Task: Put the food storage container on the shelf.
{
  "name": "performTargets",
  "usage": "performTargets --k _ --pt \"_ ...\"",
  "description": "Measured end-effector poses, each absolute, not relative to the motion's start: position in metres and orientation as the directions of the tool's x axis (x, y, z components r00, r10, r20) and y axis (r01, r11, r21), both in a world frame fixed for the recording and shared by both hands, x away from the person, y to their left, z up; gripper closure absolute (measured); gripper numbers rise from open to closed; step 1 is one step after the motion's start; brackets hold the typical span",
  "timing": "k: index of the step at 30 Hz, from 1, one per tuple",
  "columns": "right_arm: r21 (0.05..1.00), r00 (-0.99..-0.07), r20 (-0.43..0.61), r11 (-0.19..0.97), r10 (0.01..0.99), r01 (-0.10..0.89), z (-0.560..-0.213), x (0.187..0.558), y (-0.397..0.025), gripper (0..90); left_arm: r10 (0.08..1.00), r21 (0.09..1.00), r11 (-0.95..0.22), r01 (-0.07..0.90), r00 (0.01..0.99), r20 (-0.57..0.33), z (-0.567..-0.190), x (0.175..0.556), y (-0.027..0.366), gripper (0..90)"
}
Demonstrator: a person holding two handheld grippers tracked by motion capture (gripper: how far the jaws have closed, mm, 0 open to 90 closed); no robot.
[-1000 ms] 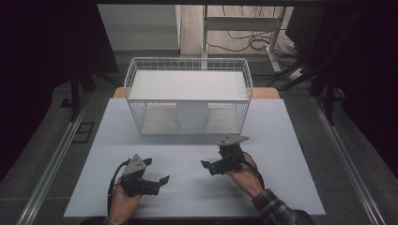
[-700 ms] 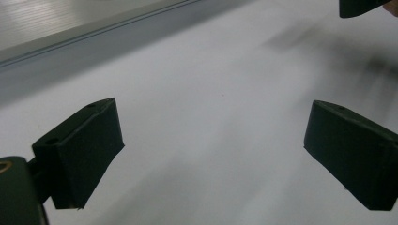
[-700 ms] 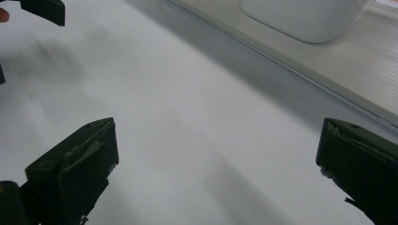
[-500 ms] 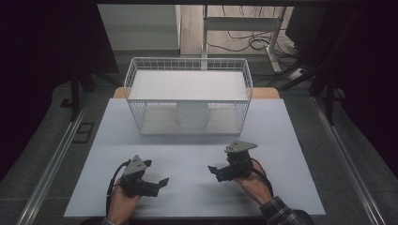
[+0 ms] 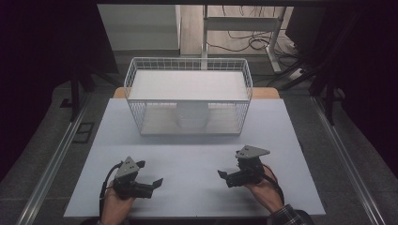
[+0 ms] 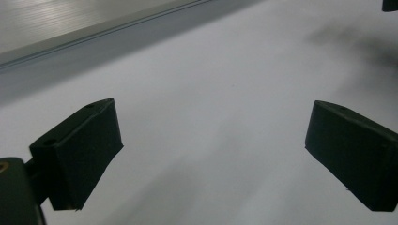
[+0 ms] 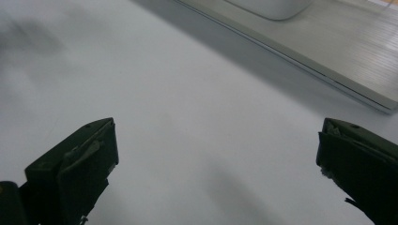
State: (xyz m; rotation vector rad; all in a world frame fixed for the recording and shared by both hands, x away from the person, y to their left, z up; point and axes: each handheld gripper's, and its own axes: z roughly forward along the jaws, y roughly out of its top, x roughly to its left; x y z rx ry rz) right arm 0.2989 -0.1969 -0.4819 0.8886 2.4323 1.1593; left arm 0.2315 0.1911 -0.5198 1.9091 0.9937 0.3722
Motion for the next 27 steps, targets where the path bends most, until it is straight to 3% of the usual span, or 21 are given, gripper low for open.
performTargets --k 27 --pt "0.789 -0.651 -0.004 0.402 0.759 0.465 -0.481 0.270 -0.256 0.0 0.816 0.837 -0.173 0.520 0.551 -0.173 -0.520 0.204 0.227 1.6"
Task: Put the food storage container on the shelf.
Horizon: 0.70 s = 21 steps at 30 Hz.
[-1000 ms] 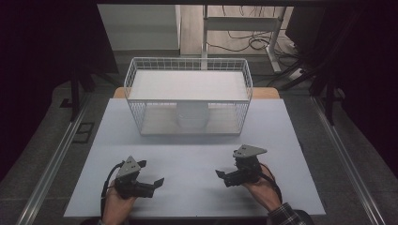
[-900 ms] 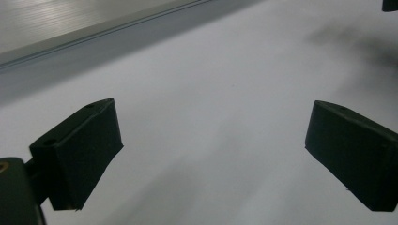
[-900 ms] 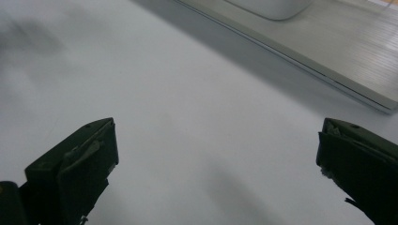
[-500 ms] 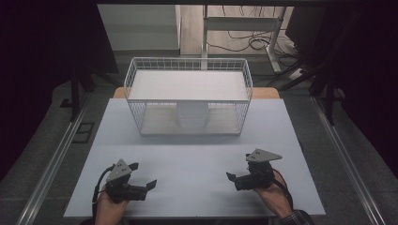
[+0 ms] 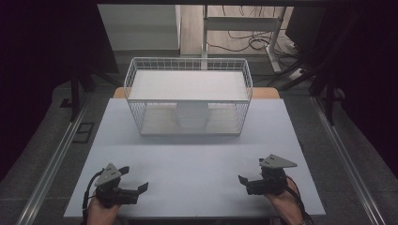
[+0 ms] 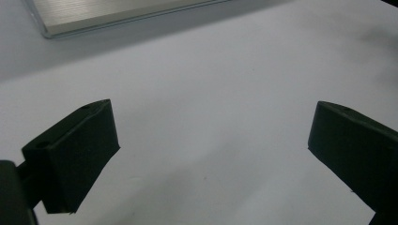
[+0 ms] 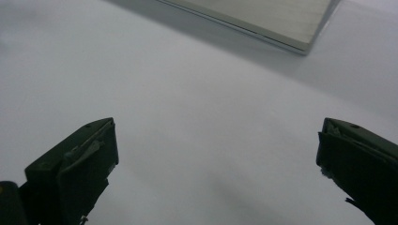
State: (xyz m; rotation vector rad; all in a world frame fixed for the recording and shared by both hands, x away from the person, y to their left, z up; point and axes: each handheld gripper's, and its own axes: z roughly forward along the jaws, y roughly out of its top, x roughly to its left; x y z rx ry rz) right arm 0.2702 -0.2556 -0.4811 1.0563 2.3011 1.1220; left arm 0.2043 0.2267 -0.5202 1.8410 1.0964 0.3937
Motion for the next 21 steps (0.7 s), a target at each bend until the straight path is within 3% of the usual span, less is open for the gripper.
performTargets --k 21 --pt "0.756 -0.590 0.031 0.368 0.807 0.542 -0.497 0.252 -0.286 0.0 0.838 0.822 -0.166 0.545 0.518 -0.174 -0.527 0.193 0.232 0.1"
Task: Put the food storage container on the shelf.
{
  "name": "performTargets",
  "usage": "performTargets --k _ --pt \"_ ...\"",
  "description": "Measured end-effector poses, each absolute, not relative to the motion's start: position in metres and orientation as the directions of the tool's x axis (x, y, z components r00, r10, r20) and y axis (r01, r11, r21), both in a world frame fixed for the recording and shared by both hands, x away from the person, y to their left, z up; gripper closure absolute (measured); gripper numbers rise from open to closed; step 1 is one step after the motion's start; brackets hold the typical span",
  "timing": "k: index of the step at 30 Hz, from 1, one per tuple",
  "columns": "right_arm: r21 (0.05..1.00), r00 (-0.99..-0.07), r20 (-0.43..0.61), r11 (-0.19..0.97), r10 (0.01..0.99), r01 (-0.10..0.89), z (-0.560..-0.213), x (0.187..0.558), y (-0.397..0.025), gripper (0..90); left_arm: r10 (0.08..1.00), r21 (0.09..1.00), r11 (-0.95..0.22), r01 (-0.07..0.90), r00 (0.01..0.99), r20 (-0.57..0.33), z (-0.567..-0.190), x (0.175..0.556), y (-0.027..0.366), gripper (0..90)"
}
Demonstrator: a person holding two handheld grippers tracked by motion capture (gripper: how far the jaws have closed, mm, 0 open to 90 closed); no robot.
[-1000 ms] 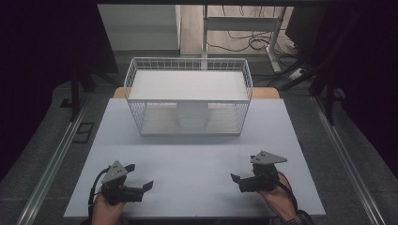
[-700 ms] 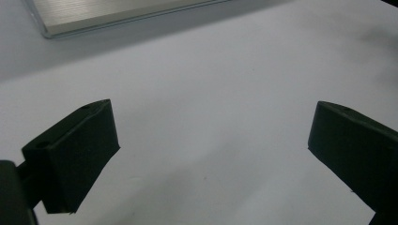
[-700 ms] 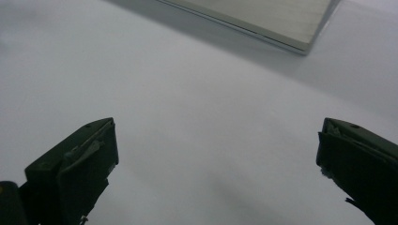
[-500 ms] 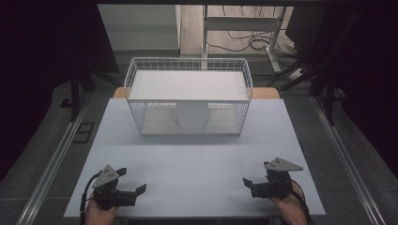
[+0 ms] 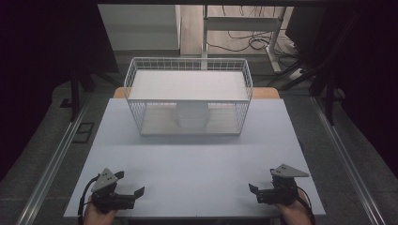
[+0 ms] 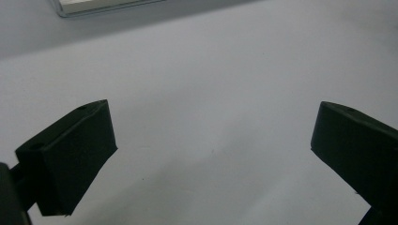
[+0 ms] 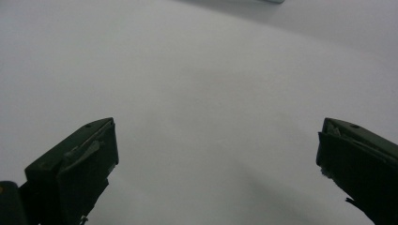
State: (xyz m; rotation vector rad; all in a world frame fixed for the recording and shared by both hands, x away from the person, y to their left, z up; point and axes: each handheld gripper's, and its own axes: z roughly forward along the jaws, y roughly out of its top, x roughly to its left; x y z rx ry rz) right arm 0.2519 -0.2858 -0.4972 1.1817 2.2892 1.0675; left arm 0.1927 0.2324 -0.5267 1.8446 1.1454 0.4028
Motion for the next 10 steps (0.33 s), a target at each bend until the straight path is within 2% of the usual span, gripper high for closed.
performTargets --k 10 --pt "0.736 -0.589 0.020 0.386 0.808 0.555 -0.4989 0.2532 -0.2835 0.0 0.839 0.812 -0.156 0.562 0.510 -0.192 -0.5277 0.1953 0.2336 0.3"
